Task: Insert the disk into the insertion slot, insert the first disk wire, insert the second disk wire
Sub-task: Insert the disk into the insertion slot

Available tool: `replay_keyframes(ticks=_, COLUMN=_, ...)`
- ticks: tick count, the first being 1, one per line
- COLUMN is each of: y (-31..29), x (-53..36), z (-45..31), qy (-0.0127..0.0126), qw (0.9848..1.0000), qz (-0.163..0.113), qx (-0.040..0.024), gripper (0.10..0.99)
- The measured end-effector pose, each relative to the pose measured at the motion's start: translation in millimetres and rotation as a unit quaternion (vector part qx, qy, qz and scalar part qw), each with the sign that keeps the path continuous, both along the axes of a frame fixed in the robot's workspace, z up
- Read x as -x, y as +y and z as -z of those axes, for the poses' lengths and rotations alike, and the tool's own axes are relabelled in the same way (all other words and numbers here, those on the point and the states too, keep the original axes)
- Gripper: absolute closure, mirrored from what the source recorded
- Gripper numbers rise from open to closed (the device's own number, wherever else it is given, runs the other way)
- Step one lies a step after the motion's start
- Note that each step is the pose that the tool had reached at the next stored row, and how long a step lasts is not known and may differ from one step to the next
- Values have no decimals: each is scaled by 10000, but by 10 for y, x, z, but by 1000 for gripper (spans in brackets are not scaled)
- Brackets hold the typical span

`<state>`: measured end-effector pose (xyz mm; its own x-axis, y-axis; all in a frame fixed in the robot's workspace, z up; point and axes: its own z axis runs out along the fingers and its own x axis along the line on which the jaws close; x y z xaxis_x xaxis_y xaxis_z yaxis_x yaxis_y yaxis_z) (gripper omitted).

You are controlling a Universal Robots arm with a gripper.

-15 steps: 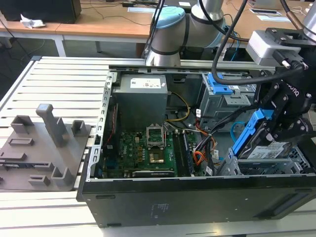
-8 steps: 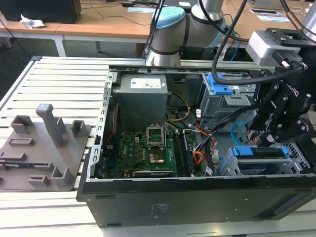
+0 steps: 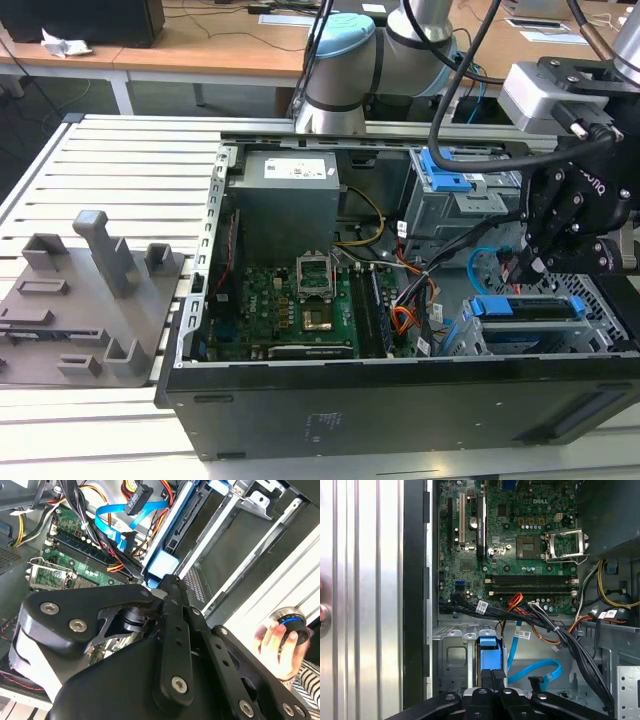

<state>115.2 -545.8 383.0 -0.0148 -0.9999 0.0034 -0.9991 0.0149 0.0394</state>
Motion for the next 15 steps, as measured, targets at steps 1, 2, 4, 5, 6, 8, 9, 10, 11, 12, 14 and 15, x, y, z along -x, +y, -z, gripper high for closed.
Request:
replay_keyframes(ticks=1, y=0, x=0, z=0, qy=0, qw=10000, qz=0, qx=0, gripper=980)
replay_keyframes(ticks=2, y=0, x=0, z=0, qy=0, qw=10000, qz=0, qx=0, gripper=980)
replay_keyframes(ticks=4, y=4, x=-75, z=2, qy=1, qw=10000, qz=0, qx=0, gripper=980)
replay_keyframes(ticks=5, y=6, x=-106, z=2, qy=2, qw=10000, qz=0, qx=0, gripper=980)
replay_keyframes(ticks=6, y=6, x=-146, z=15, qy=4, qw=10000, qz=0, qx=-1, gripper=980)
replay_keyframes(ticks=8, y=6, x=-167, z=83, qy=5, qw=10000, qz=0, qx=0, gripper=980)
replay_keyframes(ticks=9, y=6, x=-176, z=120, qy=5, qw=10000, qz=0, qx=0, gripper=980)
replay_keyframes(ticks=10, y=6, x=-182, z=139, qy=5, qw=10000, qz=0, qx=0, gripper=980)
replay_keyframes(ticks=11, y=6, x=-189, z=158, qy=5, qw=10000, qz=0, qx=0, gripper=980)
replay_keyframes(ticks=12, y=6, x=-208, z=174, qy=5, qw=10000, qz=0, qx=0, gripper=980)
replay_keyframes(ticks=14, y=6, x=-256, z=193, qy=5, qw=10000, qz=0, qx=1, gripper=980)
replay_keyframes(ticks=15, y=6, x=-256, z=194, qy=5, qw=10000, qz=1, qx=1, gripper=980)
